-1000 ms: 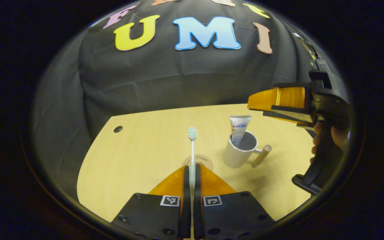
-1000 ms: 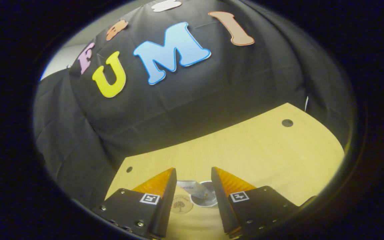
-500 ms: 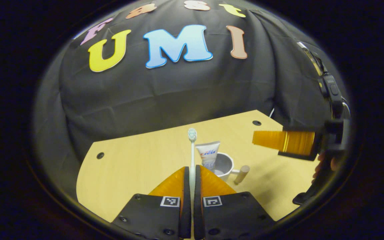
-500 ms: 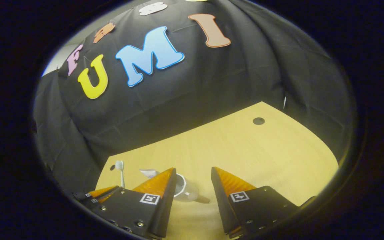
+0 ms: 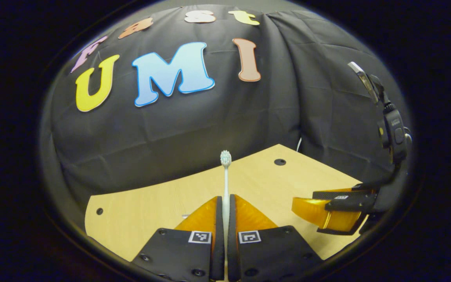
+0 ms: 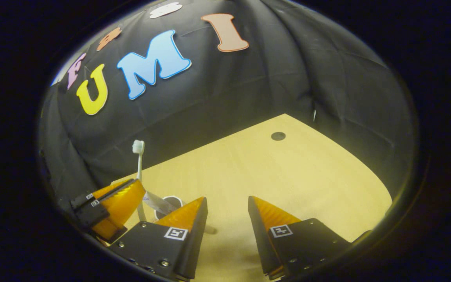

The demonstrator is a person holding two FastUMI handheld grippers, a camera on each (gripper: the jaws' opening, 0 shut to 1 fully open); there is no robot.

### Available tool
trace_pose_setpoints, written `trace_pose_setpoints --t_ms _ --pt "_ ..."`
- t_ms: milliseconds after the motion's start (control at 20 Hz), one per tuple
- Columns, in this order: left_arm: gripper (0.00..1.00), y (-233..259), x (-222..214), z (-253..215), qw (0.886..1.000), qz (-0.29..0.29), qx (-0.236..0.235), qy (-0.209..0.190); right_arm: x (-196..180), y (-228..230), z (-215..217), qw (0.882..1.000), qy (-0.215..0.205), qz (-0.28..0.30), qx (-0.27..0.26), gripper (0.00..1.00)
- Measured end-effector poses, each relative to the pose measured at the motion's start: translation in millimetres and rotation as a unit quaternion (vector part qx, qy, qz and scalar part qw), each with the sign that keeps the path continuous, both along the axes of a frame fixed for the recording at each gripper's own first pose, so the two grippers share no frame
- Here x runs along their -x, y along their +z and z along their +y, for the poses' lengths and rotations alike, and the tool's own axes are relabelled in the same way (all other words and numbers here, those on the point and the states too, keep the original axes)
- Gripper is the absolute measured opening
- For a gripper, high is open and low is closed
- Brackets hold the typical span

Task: Put the toothbrush and toothpaste on the desktop into the cup, then pick up the cup and place it on the coaster on the desktop.

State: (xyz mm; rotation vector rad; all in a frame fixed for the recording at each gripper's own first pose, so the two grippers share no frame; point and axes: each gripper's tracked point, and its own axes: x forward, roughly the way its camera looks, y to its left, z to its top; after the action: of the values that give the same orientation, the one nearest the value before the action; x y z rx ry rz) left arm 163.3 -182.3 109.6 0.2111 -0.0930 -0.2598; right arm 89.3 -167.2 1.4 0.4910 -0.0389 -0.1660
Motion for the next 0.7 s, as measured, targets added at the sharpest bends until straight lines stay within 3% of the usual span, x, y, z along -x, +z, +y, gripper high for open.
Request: trace_pose_setpoints --t_ms 300,700 --pt "0.10 14.1 -22.5 -13.5 0.999 -0.036 -0.006 -0.008 -4.4 -14.9 -9.3 1.000 -0.003 0.018 -0.009 0.61" --pt "0.11 -11.0 -54.8 16.1 0.998 -0.029 0.039 0.040 3.3 -24.6 -18.5 1.000 -0.006 0.030 -0.006 0.62"
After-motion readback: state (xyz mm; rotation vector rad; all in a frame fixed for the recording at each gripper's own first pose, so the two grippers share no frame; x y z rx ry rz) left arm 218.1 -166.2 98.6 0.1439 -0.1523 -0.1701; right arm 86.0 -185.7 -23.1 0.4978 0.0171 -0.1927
